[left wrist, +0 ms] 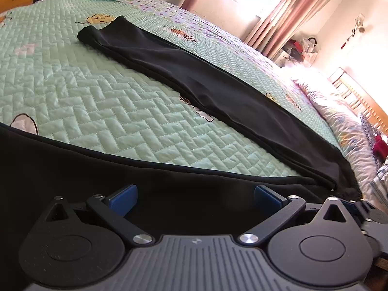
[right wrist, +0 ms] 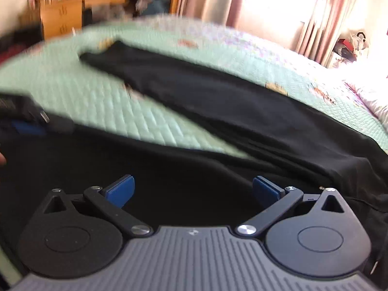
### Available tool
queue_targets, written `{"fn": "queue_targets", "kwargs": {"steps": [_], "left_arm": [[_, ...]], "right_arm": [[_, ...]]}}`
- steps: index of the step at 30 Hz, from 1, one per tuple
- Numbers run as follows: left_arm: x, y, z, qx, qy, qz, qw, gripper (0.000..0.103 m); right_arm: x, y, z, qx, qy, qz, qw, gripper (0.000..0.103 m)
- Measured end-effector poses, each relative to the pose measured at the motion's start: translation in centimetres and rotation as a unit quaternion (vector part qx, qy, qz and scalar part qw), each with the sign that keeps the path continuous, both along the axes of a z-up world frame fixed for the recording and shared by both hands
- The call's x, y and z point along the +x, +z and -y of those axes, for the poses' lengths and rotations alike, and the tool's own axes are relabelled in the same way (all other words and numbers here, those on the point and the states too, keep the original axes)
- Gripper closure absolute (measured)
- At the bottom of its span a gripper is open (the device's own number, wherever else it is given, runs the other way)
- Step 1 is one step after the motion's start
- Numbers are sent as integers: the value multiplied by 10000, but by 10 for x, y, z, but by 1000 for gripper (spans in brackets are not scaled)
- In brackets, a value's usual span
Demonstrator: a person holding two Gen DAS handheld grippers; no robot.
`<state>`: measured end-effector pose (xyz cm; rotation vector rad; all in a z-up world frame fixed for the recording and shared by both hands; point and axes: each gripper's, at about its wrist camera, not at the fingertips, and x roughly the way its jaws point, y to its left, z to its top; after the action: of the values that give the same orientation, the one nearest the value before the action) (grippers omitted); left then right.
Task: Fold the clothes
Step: 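Lay the folded trousers flat and release them with the right gripper, then move the right gripper to the waistband of the black sweatpants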
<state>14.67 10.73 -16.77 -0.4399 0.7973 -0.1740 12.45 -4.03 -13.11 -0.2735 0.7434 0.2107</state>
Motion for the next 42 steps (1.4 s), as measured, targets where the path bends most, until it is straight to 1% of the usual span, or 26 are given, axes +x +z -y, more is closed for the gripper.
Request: {"fn": "queue_targets", "kwargs": {"steps": [2,3,6,9,12,15,16,20,21,23,25,27,29,30,32,33,35,36,38,40,42], "left_arm": [[1,0,1,26,5,-2,10000,1],[1,0,1,39,8,-3,10000,1],[2,0,2,76,15,-6,10000,1],[2,0,2,94,7,-4,10000,1],[3,0,2,99,5,-6,10000,1],[3,0,2,108,-12,3,9999,1],[2,0,2,107,-13,4,9999,1],[0,2,0,41,5,25,10000,1],[-1,3,0,48,16,33,10000,1],[-3,5,-1,63,42,54,10000,1],[-7,11,-4,97,113,116,9998,1],[-13,17,-8,119,235,204,9994,1],[-19,24,-18,133,469,268,9985,1],[-21,27,-23,142,590,287,9977,1],[-26,26,-34,191,843,198,9961,1],[-28,25,-40,220,949,151,9951,1],[-33,25,-47,253,1002,111,9946,1],[-35,26,-47,261,928,128,9953,1],[-42,31,-34,355,593,253,9973,1],[-47,32,-8,496,55,281,9984,1],[-48,24,18,561,-485,191,9971,1]], "right_arm": [[13,-18,4,-124,-193,-325,9992,0],[19,-22,8,57,-326,-411,9986,0],[27,-16,17,612,-559,-423,9957,0],[35,-9,26,1163,-786,-427,9892,0],[21,-4,19,1113,-566,-112,9921,0],[31,-20,6,814,-487,-398,9947,0],[40,-30,1,685,-526,-587,9945,0],[64,-32,-5,934,-773,-515,9913,0],[62,-28,-7,1004,-740,-477,9910,0],[58,-18,-9,1143,-657,-396,9905,0],[42,-10,-12,1236,-411,-155,9914,0],[24,-7,-16,1243,-137,-22,9922,0],[13,-15,-23,1036,135,-138,9944,0],[9,-22,-26,813,242,-305,9959,0],[6,-32,-26,613,183,-504,9967,0],[0,-29,-20,802,142,-482,9955,0],[-10,-19,-4,1185,101,-506,9916,0],[-15,-15,4,1338,63,-483,9898,0],[-30,-8,26,1536,-57,-275,9877,0],[-45,-7,48,1610,-281,-87,9865,0],[-60,-6,70,1609,-580,3,9853,0]]}}
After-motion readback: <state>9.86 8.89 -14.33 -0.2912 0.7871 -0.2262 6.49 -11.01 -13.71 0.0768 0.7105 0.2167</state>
